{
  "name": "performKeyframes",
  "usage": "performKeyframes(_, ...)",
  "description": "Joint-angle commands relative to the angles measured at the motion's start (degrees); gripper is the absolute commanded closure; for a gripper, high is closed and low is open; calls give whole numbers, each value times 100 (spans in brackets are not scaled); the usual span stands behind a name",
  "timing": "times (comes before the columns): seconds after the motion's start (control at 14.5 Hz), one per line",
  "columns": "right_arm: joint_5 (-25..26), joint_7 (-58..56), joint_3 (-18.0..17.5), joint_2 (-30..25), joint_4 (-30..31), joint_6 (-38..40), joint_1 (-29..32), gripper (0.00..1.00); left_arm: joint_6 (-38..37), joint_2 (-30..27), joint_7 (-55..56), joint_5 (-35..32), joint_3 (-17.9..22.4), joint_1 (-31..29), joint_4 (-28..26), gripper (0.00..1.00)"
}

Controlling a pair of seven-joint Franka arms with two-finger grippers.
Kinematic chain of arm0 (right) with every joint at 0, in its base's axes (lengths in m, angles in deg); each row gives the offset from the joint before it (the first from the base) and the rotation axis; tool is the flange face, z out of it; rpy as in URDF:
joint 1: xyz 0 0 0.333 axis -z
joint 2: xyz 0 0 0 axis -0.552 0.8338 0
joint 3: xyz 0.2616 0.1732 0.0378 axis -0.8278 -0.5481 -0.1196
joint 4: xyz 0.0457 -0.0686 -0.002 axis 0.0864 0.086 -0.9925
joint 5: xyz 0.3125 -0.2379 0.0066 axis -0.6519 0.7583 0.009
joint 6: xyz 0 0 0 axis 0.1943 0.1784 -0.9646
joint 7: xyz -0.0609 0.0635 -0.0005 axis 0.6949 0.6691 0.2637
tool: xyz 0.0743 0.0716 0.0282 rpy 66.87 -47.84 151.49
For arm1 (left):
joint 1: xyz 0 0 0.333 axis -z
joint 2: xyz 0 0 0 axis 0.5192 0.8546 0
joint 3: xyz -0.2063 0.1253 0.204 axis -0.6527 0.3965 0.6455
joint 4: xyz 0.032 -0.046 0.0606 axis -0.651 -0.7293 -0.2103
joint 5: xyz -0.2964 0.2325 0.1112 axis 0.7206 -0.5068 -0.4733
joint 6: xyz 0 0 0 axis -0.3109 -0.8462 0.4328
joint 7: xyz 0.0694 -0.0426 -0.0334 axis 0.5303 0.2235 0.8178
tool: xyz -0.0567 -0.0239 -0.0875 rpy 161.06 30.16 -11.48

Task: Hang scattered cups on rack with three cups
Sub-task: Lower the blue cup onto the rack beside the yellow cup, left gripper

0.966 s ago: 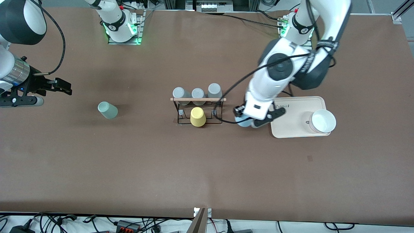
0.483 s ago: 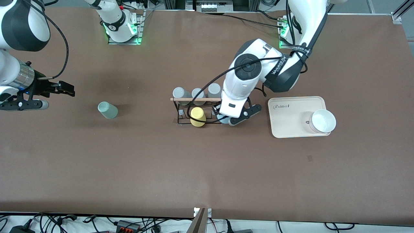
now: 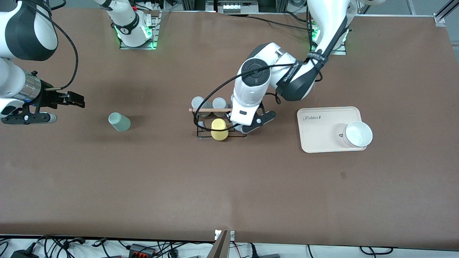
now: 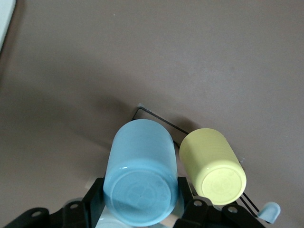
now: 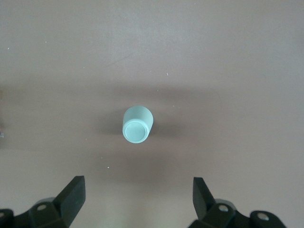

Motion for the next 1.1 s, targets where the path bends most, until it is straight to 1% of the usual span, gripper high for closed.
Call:
performKeyframes(0.0,-66,-146,-2,34,-84,168,-4,0,20,304,93,-106,52,70,245,60)
performKeyframes(0.14,-66,-129,-2,34,-66,134,-13,0,222,393,93,-115,44,87,202,60)
performKeyframes(0.48,-75,-76,7,17,74,-51,-4,0,240,533,84,-124,52,114,201,60)
performKeyframes(0.55,-75,-67,7,17,75,-60,4,0,240,534,84,-124,52,114,184,57)
performKeyframes(0.62,-75,-67,-2,17,75,-77,4,0,240,534,84,-124,44,114,184,47)
performKeyframes(0.69,-75,-58,7,17,109,-104,4,0,240,525,75,-132,44,114,184,32)
performKeyframes(0.76,-75,-58,7,-10,162,-182,13,0,240,507,58,-132,52,96,192,26)
performKeyframes(0.83,-75,-58,7,-27,250,-279,39,0,232,490,40,-132,52,87,193,24)
performKeyframes(0.9,-75,-58,16,-62,329,-349,40,0,223,455,31,-132,70,79,201,21)
performKeyframes(1.03,-75,-58,42,-141,609,-603,48,0,179,376,31,-133,105,35,201,20)
